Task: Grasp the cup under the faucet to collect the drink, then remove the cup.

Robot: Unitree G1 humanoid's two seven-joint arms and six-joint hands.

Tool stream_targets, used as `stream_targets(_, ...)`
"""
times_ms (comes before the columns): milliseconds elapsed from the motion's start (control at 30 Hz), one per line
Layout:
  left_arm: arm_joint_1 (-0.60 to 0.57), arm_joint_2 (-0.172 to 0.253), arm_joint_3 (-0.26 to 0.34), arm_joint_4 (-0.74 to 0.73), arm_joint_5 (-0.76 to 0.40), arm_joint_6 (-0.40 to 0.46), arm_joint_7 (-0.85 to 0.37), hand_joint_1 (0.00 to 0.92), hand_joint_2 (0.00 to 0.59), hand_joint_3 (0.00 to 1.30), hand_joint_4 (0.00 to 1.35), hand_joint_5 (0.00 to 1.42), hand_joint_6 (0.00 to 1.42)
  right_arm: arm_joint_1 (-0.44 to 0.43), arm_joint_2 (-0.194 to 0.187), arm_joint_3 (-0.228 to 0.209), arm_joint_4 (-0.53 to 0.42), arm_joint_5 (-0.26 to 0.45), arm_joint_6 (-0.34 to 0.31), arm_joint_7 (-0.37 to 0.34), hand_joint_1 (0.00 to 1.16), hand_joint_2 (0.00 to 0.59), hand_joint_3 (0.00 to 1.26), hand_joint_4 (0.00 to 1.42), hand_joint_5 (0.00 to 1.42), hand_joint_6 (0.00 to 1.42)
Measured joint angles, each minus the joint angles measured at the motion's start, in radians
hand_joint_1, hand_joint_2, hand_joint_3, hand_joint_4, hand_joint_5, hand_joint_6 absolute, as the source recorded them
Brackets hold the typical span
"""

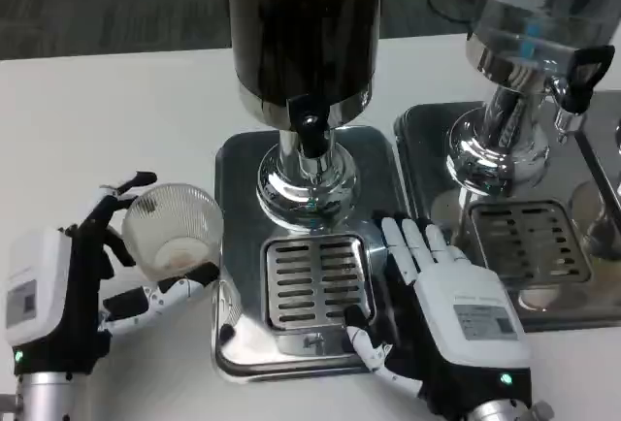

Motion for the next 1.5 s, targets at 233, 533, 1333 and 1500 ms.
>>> stream_targets(233, 0.006, 0.0, 0.009, -0.046, 0.0, 0.0, 0.006, 0.723, 0.054, 0.39, 0.66, 0.88, 1.11, 0.0, 0.0, 0.0, 0.0, 0.0, 0.0, 0.0, 0.39, 0.386, 0.0, 0.0, 0.0, 0.1)
stream_targets(533, 0.021, -0.002, 0.009, -0.115, -0.003, -0.009, -0.004, 0.724, 0.053, 0.39, 0.66, 0.88, 1.11, 0.0, -0.001, 0.0, 0.0, 0.0, 0.0, 0.0, 0.39, 0.386, 0.0, 0.0, 0.0, 0.1)
stream_targets(1333, 0.011, -0.06, -0.045, -0.16, 0.0, -0.033, -0.161, 0.716, 0.043, 0.39, 0.66, 0.88, 1.11, 0.037, -0.006, -0.001, -0.044, -0.005, 0.016, 0.012, 0.39, 0.386, 0.0, 0.0, 0.0, 0.1)
stream_targets(1500, -0.028, -0.06, -0.059, -0.104, 0.0, -0.048, -0.163, 0.715, 0.043, 0.39, 0.66, 0.88, 1.11, 0.039, 0.009, 0.0, -0.041, -0.005, 0.026, -0.003, 0.39, 0.386, 0.0, 0.0, 0.0, 0.1)
